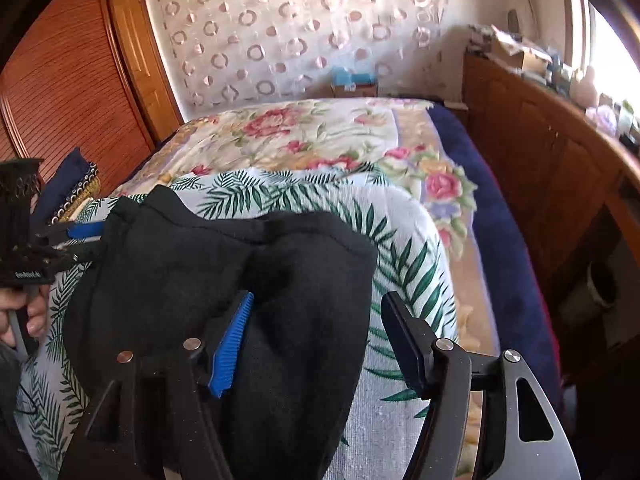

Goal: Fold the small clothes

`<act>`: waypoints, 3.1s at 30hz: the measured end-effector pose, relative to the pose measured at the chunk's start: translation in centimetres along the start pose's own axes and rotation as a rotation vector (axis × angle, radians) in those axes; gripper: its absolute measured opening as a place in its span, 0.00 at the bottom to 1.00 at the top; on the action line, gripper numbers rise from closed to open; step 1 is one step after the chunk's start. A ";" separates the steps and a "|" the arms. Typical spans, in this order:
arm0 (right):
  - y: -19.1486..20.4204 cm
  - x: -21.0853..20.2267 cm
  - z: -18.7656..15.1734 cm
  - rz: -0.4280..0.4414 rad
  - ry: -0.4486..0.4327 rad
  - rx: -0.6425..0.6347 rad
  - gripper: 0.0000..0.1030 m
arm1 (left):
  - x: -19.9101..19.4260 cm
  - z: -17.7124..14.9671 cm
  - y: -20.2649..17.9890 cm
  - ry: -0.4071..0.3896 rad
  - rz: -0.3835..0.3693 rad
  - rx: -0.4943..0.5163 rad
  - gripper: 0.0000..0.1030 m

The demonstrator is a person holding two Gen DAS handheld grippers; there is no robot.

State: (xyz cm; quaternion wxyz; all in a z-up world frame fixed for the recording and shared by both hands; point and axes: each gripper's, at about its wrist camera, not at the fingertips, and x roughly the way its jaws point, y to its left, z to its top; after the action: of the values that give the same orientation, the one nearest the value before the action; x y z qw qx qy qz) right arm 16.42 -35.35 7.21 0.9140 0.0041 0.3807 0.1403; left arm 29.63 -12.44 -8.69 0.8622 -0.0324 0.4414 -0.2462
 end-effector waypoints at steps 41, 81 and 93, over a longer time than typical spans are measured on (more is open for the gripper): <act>6.4 -4.1 1.3 0.169 -0.266 -0.076 0.19 | -13.3 -0.5 -1.0 -0.279 -0.156 -0.029 0.15; 45.3 13.8 24.4 0.382 -0.283 -0.653 0.42 | -27.0 -16.4 18.5 -0.499 0.397 -0.485 0.15; 45.9 20.9 21.8 0.378 -0.143 -0.592 0.43 | -26.8 -16.4 17.9 -0.486 0.492 -0.429 0.19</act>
State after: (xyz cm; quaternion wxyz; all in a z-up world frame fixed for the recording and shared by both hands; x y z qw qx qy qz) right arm 33.98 16.37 13.41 0.8578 -0.1809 0.2509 0.4105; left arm 10.93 18.05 -3.61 0.9484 -0.1621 0.2605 0.0801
